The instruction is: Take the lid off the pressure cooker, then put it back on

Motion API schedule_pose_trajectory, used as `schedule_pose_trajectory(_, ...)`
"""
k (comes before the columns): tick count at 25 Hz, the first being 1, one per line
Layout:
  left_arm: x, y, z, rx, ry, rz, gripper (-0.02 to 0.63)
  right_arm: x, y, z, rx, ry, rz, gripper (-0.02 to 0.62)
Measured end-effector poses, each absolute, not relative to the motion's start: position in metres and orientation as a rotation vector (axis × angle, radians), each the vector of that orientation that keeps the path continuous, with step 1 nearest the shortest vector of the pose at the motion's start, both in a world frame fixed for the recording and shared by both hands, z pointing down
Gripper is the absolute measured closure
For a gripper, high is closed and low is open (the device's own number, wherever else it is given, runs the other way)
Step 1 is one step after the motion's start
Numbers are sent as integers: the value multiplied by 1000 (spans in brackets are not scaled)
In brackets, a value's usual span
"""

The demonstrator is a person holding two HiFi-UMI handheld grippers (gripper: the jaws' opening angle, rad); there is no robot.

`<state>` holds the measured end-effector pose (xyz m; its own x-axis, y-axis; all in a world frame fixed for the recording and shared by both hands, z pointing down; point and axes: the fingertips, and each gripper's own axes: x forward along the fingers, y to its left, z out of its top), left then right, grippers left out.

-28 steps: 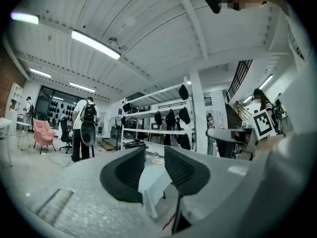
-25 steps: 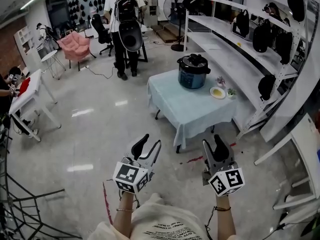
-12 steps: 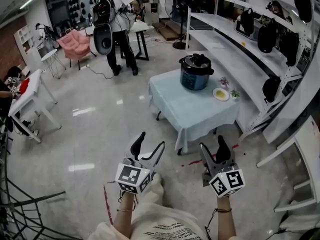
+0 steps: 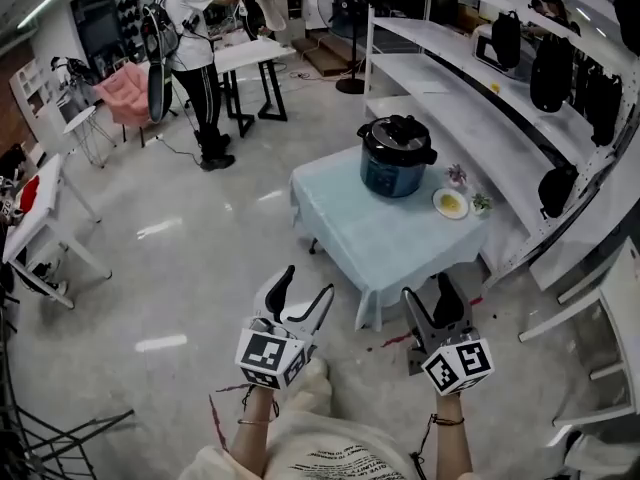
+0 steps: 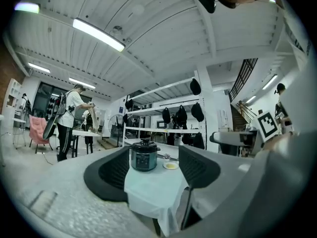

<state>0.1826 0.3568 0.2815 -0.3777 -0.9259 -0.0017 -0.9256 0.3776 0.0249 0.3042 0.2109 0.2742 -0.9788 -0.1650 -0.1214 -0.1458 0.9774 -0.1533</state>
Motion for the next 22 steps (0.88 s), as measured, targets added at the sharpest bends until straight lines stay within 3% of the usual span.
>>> schedule_pose_trajectory(11, 66, 285, 301, 1835, -2452, -9, 308, 189, 157, 293, -361, 3027, -261, 267)
schedule_pose_trajectory(22, 1, 239, 305, 1921, -2365, -41, 308, 129, 126, 295, -469, 3051, -243, 267)
